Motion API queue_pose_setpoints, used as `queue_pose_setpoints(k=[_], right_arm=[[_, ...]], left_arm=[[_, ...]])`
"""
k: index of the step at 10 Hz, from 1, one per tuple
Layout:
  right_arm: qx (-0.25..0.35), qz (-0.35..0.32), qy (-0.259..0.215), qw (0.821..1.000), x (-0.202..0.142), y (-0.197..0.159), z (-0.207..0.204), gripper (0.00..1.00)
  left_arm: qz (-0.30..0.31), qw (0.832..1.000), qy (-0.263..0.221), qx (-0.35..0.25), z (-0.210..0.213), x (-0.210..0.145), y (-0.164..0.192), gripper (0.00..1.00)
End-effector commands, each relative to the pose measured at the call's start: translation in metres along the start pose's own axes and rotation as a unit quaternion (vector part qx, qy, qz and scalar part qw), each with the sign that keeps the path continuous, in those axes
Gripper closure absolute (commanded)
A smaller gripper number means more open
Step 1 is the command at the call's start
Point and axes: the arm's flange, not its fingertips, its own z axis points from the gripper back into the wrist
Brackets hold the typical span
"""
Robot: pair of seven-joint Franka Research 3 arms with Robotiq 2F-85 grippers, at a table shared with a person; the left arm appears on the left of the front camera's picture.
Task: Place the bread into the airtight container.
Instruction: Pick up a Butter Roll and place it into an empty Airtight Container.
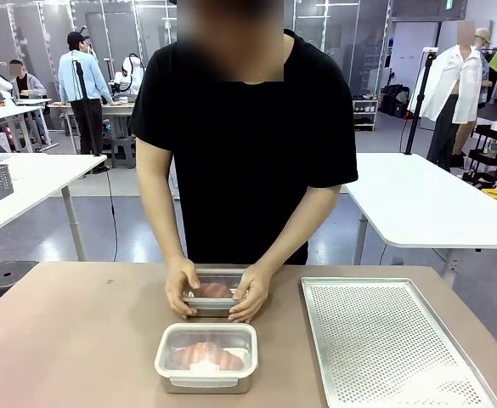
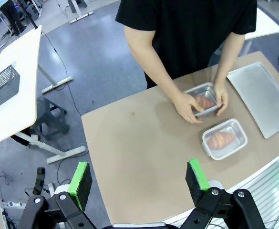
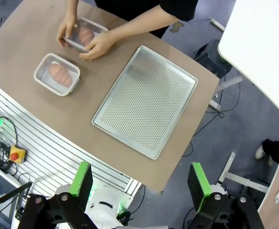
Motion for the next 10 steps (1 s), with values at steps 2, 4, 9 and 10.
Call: queue_pose_setpoints(k=[2,4,9,10], right_arm=[[-0.002,0.008,-0.001,1.000,-0.0006,-0.0023,-0.0004,0.00],[-0.002,0.008,-0.001,1.000,-0.0006,-0.0023,-0.0004,0.00],[-0.002,0.008,-0.001,1.000,-0.0006,-0.0023,-0.0004,0.00],[-0.002,0.008,-0.001,1.000,-0.0006,-0.0023,-0.0004,0.00]], left_arm=[[-0.002,1.000,0.000,0.001,0.0007,0.0013,0.0005,0.00],[-0.002,1.000,0.000,0.001,0.0007,0.0013,0.0005,0.00],[-0.002,1.000,0.000,0.001,0.0007,0.0013,0.0005,0.00],[-0.002,1.000,0.000,0.001,0.0007,0.0013,0.0005,0.00]])
